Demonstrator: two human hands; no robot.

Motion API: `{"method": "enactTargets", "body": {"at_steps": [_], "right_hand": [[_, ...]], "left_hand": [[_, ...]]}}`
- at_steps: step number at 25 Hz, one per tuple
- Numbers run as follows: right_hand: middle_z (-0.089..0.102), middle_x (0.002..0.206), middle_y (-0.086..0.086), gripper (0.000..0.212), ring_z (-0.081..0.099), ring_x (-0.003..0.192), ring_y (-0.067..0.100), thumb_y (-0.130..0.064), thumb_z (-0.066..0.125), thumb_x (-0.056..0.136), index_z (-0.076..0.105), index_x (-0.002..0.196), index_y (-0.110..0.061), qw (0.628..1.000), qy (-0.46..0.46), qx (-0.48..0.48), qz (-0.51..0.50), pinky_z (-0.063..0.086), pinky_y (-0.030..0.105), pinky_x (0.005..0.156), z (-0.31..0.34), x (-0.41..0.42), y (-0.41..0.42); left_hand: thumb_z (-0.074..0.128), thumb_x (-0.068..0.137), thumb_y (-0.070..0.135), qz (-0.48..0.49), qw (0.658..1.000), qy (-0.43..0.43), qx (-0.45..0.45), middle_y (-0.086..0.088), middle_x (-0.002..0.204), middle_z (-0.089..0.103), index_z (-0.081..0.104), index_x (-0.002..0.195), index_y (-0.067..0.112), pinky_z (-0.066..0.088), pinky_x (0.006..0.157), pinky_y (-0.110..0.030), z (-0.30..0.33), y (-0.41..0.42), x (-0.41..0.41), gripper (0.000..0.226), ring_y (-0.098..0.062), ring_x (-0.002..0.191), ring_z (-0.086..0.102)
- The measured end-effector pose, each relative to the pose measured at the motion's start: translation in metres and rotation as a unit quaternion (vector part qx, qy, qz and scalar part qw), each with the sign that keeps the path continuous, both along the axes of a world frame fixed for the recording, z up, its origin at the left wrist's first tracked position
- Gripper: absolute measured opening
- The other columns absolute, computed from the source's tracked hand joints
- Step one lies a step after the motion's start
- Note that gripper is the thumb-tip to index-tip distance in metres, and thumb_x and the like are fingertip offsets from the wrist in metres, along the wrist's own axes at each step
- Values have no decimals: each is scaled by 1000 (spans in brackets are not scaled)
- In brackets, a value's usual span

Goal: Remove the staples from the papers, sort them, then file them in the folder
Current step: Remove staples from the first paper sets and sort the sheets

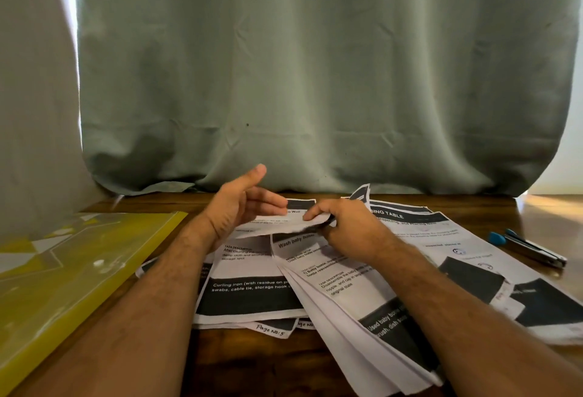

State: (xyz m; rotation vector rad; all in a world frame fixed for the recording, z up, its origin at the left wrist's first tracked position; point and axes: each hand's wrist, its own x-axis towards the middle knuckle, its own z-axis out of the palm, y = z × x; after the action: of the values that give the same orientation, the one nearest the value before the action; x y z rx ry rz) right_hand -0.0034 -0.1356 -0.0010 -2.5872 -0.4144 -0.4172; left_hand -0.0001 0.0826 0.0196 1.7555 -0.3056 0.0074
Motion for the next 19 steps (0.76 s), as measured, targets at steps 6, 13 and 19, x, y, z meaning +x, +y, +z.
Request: {"method": "enactTargets", "body": {"at_steps": [6,13,19], "right_hand": [[61,128,-9,42,60,111,12,-8,72,85,70,111,-40,999,37,-3,11,52,31,98,-1,-2,-2],[58,134,-5,46,57,115,14,-5,72,85,69,115,-40,999,52,-2,7,51,32,99,1,-8,-1],[60,131,-8,45,58,113,13,-7,72,85,69,115,-41,999,39,-6,7,52,32,99,0,-4,-1]], "left_hand": [[73,81,57,271,863,-23,426,-5,125,66,63,121,23,50,98,-40,-33,9,36,53,-26,114,60],[80,70,60,293,866,-26,405,-7,137,58,42,140,28,37,111,-51,-38,12,46,86,-32,128,52],[85,78,30,361,860,-61,354,-13,133,61,26,153,19,48,103,-51,-29,12,39,96,-34,124,57]]}}
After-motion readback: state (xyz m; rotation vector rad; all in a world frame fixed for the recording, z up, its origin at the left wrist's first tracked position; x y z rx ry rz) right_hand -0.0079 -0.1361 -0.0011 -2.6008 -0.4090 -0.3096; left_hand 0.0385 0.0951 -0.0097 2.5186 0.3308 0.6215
